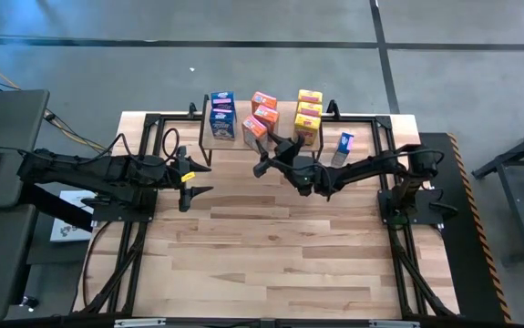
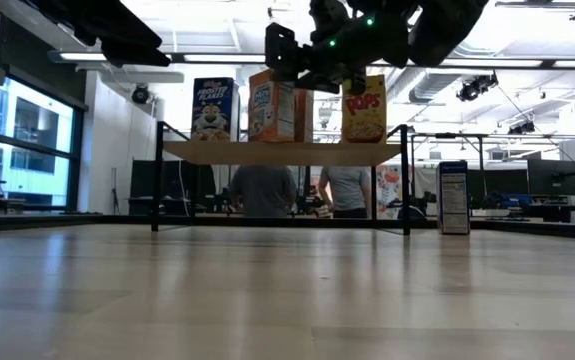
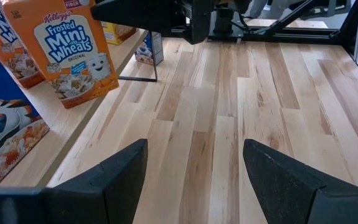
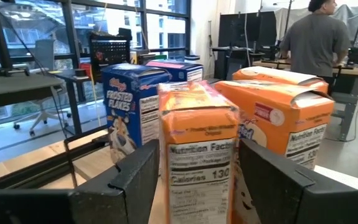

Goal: Stack cereal on shelf
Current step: Put the orange cereal box aligned with the other orange cereal boxes on the shelf

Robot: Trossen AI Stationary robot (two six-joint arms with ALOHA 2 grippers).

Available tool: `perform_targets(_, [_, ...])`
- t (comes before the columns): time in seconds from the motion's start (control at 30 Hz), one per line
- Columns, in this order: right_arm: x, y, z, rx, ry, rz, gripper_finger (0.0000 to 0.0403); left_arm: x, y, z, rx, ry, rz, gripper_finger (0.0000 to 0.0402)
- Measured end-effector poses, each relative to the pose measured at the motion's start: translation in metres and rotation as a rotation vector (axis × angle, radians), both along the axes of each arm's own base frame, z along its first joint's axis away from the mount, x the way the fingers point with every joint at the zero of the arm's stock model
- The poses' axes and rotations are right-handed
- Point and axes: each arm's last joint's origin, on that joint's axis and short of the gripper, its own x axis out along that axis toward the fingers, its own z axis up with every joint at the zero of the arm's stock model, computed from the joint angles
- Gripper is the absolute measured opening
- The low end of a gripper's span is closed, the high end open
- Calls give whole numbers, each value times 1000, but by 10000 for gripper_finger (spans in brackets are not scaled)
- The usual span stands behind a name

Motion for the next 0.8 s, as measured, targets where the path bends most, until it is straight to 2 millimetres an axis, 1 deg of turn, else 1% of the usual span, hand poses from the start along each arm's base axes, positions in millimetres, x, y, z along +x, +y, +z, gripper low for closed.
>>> perform_targets(0.27, [-1, 8, 1, 2, 2, -50, 213, 0, 0, 0, 0, 0, 0, 257])
perform_targets(0.4, [-4, 17, 6, -6, 6, -78, 213, 0, 0, 0, 0, 1, 0, 257])
perform_targets(0.5, [-6, 24, 10, -12, 6, -63, 213, 0, 0, 0, 0, 1, 0, 257])
perform_targets(0.57, [-6, 27, 11, -12, 4, -36, 213, 0, 0, 0, 0, 0, 0, 257])
perform_targets(0.8, [-1, 31, 5, 11, 25, 176, 213, 0, 0, 0, 0, 0, 0, 257])
